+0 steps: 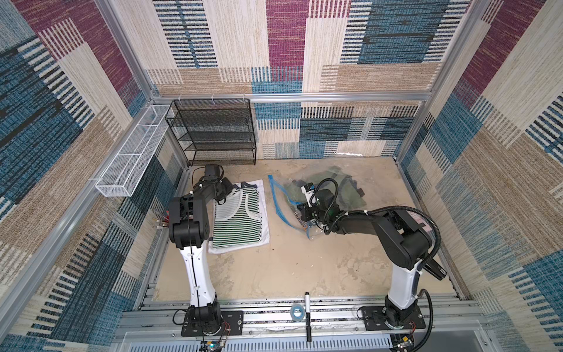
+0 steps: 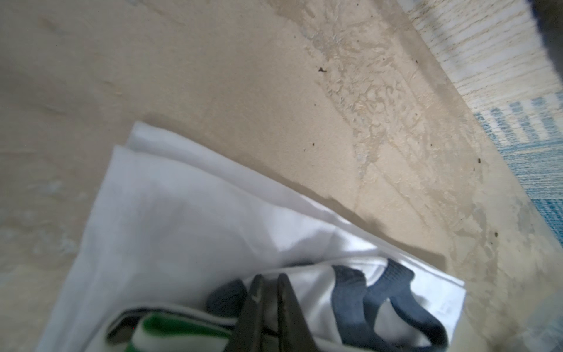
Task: Take the tank top out of the vacuum bag
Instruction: Adjust the tank top.
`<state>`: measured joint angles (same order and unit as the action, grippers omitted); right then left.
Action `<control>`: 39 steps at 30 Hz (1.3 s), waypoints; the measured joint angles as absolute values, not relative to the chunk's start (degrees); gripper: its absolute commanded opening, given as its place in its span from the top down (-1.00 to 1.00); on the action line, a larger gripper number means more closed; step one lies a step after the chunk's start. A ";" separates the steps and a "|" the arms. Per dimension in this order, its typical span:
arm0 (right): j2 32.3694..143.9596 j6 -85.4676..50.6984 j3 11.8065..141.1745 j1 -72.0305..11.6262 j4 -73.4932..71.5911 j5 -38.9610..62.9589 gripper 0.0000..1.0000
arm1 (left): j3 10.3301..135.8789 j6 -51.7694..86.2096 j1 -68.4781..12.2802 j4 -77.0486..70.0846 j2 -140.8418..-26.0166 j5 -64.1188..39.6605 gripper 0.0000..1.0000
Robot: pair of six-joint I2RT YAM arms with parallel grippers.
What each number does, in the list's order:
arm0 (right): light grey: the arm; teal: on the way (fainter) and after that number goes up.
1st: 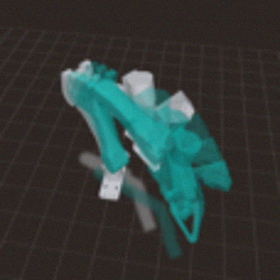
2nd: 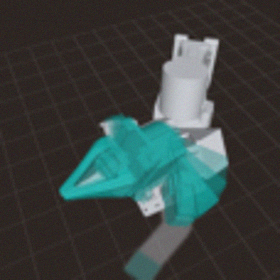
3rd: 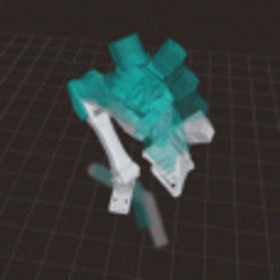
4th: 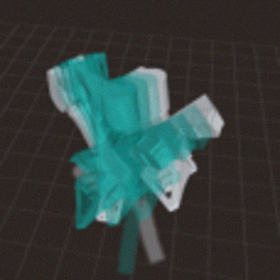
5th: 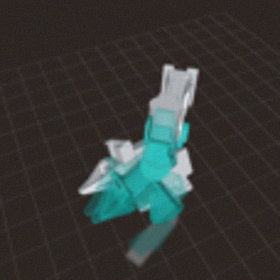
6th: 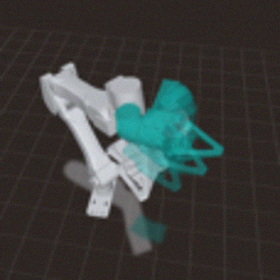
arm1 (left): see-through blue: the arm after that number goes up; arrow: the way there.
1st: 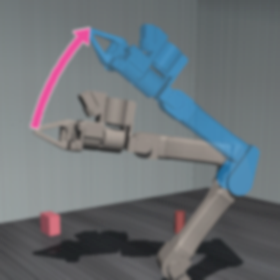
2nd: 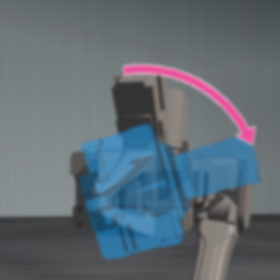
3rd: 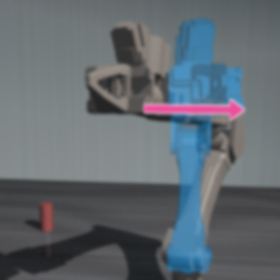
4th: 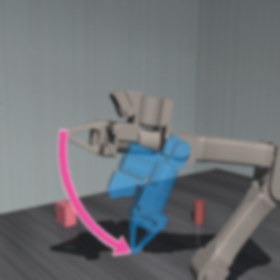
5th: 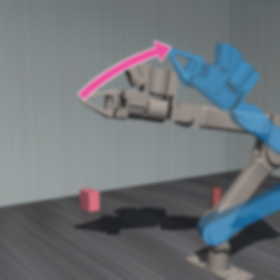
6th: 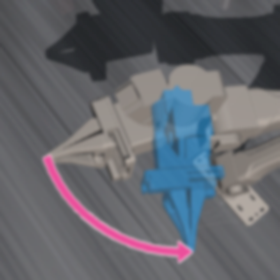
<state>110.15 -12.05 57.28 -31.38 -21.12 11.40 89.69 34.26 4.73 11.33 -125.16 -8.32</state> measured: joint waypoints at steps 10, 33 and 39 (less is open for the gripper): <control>110.15 -11.86 57.28 -31.38 -21.12 11.40 1.00 | 82.21 32.84 2.24 6.57 -115.90 -12.14 0.74; 110.15 -11.66 57.28 -31.38 -21.12 11.46 1.00 | 80.44 33.43 -1.08 7.60 -111.81 -12.19 0.78; 110.10 -11.62 57.14 -31.38 -21.17 11.44 1.00 | 73.76 30.26 -4.71 7.25 -99.96 -14.70 0.41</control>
